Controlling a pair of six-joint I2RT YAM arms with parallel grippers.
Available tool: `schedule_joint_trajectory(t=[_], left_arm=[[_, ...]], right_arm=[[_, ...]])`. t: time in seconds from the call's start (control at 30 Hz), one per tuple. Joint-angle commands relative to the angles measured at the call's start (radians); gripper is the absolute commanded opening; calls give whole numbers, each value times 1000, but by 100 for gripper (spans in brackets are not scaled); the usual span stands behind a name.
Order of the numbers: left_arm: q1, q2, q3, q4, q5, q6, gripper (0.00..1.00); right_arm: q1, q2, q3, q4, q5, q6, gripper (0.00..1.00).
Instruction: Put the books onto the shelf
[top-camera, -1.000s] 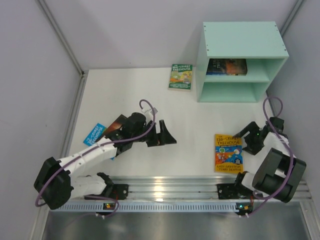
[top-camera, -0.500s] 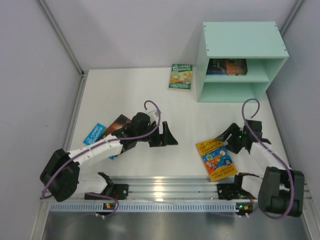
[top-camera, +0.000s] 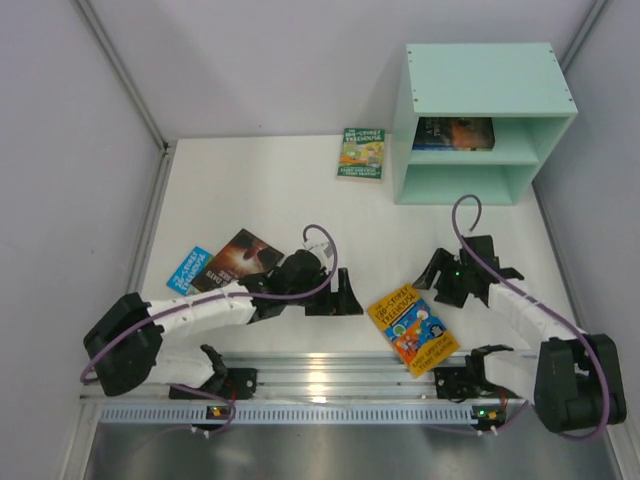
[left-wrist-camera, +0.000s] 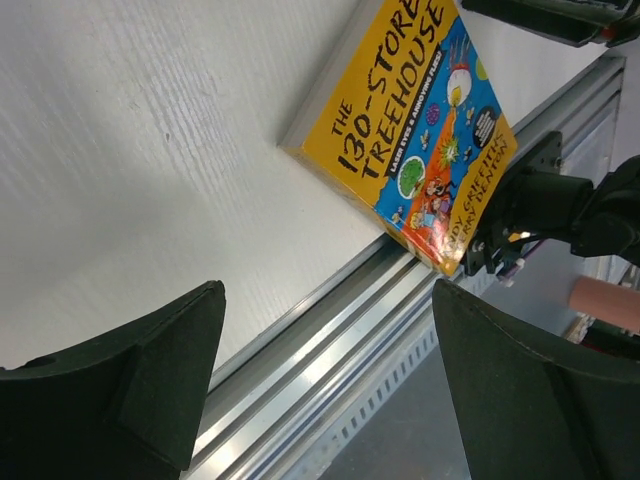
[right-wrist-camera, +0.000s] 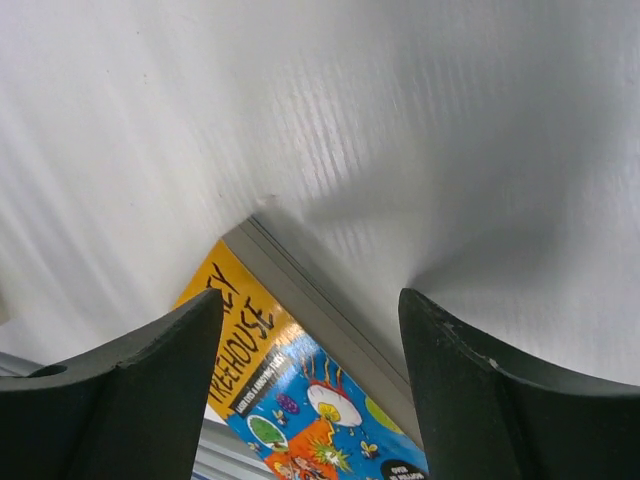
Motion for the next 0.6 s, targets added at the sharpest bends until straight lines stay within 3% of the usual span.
schedule_joint_trajectory(t=[0.0, 0.1, 0.23, 0.4, 0.57], left_arm=[[-25, 40, 27, 62, -99, 64, 89], [-23, 109, 143, 26, -148, 184, 92], [-25, 249, 265, -43, -101, 217, 89], [-78, 303, 246, -30, -127, 160, 88], [-77, 390, 283, -36, -165, 252, 89]], right_arm=[[8, -112, -27, -79, 60, -7, 71], [8, -218, -49, -136, 104, 41, 73], [6, -344, -64, -267, 164, 107, 76], [6, -433, -97, -315, 158, 116, 76], [8, -577, -152, -404, 143, 243, 73]])
